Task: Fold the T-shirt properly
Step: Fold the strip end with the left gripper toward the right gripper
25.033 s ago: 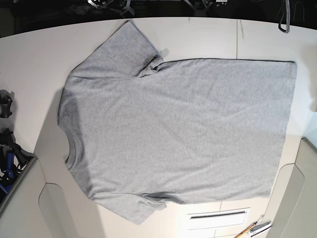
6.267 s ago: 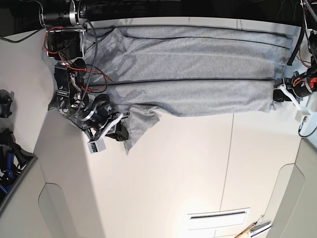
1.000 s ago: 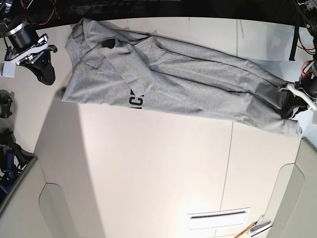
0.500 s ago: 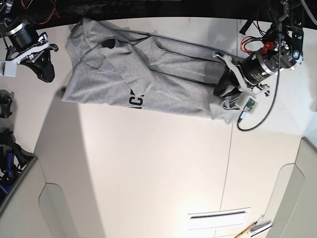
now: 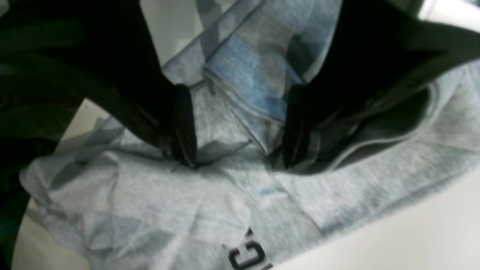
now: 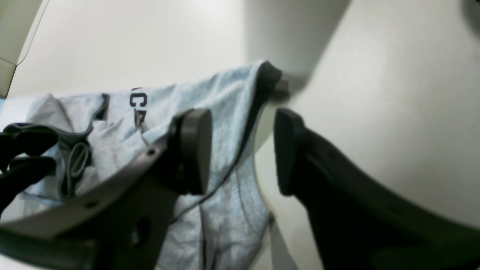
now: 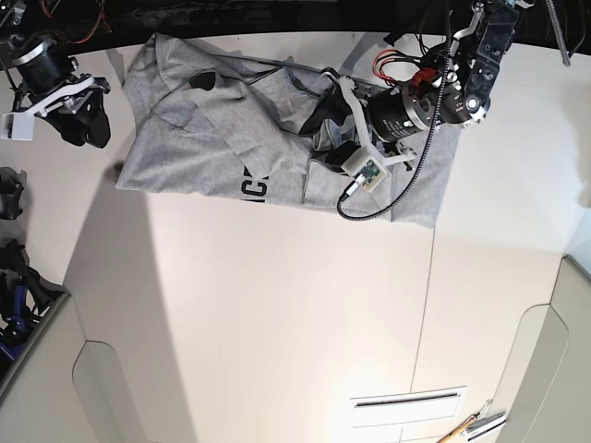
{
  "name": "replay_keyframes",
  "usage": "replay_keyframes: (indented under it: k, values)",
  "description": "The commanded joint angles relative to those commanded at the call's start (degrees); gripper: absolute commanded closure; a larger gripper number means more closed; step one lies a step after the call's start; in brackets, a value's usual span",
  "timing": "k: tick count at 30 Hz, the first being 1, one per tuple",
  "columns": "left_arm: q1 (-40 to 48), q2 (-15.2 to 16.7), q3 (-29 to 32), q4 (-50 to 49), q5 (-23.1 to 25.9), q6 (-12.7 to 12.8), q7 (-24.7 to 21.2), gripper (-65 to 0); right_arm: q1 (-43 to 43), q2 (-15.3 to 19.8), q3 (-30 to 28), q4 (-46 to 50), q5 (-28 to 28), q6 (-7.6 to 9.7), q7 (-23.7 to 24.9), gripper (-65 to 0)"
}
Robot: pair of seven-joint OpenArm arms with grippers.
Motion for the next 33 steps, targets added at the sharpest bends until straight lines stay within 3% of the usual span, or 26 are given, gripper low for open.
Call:
replay_keyframes:
  k: [5, 10, 13, 16, 17, 20, 22, 25, 33]
  values:
    - [0.0, 0.5, 0.0, 0.5, -0.3, -0.3, 1.4, -39.3, 0.0, 0.0, 0.0, 0.0, 0.0, 0.0, 0.0, -27.0]
    - [0.8, 0.4, 0.0, 7.5, -10.8, -0.3, 9.9, -39.1, 0.0, 0.0, 0.0, 0.0, 0.0, 0.0, 0.2, -27.0]
    - [1.2, 0.3, -0.1, 12.8, -12.0, -0.3, 11.4, -39.1, 0.0, 0.0, 0.0, 0.0, -0.1, 0.0, 0.8, -27.0]
    - [1.1, 0.2, -2.3, 16.3, -8.9, -0.3, 11.2, -36.8, 0.0, 0.2, 0.0, 0.0, -1.2, 0.0, 0.9, -27.0]
    - [1.1, 0.2, -4.1, 16.5, -7.5, -0.3, 10.3, -32.3, 0.0, 0.2, 0.0, 0.0, -1.8, 0.0, 1.0, -27.0]
    - [1.2, 0.2, -10.9, 16.3, -2.2, -0.3, 7.0, -10.5, 0.0, 0.2, 0.0, 0.0, -2.3, 0.0, 1.3, -27.0]
    - [1.2, 0.2, -14.4, 15.8, -0.2, -0.3, 6.1, -1.5, 0.0, 0.2, 0.0, 0.0, -2.2, 0.0, 2.0, -27.0]
    - [1.1, 0.2, -17.1, 12.1, 1.8, 0.6, 4.3, 0.0, 0.2, 0.2, 0.0, 0.0, -2.2, 0.0, 2.8, -27.0]
    - [1.1, 2.0, -17.1, -4.4, 5.6, 3.9, -0.8, 0.0, 0.5, 0.2, 0.0, 0.0, -2.2, -0.02, 2.8, -27.0]
